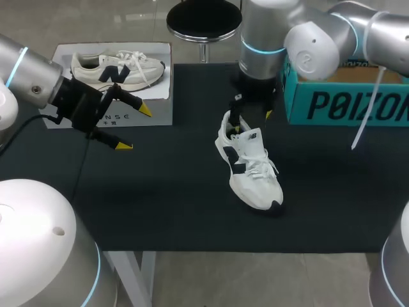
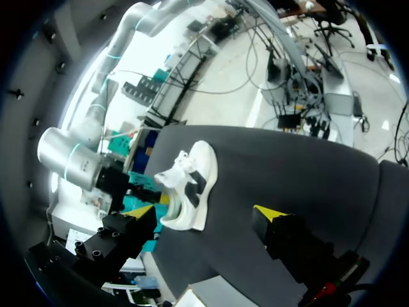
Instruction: Take the shoe out of the shoebox, open the shoe tongue, remove and reinsert the insole, then place the shoe into the shoebox
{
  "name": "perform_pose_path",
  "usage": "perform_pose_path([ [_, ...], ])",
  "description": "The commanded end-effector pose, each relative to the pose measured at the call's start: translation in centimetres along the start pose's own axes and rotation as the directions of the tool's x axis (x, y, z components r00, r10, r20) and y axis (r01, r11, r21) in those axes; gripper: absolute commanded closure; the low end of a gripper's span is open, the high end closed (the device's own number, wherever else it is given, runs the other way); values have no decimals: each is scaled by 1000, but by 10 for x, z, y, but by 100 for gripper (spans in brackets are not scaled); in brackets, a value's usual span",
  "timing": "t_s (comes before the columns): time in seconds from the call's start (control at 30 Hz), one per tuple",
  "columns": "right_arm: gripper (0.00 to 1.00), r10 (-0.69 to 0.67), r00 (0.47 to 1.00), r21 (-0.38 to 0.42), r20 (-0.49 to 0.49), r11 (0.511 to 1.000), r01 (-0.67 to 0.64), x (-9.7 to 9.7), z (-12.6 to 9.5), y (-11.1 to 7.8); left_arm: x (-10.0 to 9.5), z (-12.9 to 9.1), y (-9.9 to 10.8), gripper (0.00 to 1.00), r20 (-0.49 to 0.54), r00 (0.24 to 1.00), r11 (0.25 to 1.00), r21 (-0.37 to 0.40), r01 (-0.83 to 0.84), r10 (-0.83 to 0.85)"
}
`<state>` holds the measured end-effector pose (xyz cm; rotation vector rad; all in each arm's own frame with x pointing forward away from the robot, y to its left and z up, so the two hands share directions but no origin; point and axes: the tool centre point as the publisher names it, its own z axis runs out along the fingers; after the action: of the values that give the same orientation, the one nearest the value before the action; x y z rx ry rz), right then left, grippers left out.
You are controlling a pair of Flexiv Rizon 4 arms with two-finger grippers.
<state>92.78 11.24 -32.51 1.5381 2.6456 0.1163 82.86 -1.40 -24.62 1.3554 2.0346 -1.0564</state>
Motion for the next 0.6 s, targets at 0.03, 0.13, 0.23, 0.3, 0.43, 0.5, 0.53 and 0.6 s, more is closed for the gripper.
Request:
perform_pose_path([
  [0.03,0,2,1000,-4,19,1000,-2,-2,-24,-4,0,0,0,0,-4,1000,1000,-2,0,0],
  [0.13,0,4,1000,-9,29,1000,-4,-1,-35,-11,0,0,0,0,-4,1000,1000,-2,0,0],
  [0.23,100,15,999,-20,41,1000,-14,5,-52,-25,0,0,0,0,-4,1000,1000,-2,0,0],
  [0.3,100,15,999,-20,45,1000,-15,11,-61,-35,0,0,0,0,-4,1000,1000,-2,0,0],
  [0.43,100,31,999,-7,38,999,-31,26,-71,-59,0,0,0,0,-4,1000,1000,-2,0,0],
  [0.5,100,43,999,4,31,999,-43,33,-69,-70,0,0,0,0,-4,1000,1000,-2,0,0],
  [0.53,100,49,998,12,26,999,-49,37,-70,-76,0,0,0,0,-4,1000,1000,-2,0,0],
  [0.6,100,61,998,22,13,998,-61,43,-67,-87,0,0,0,0,-4,1000,1000,-2,0,0],
])
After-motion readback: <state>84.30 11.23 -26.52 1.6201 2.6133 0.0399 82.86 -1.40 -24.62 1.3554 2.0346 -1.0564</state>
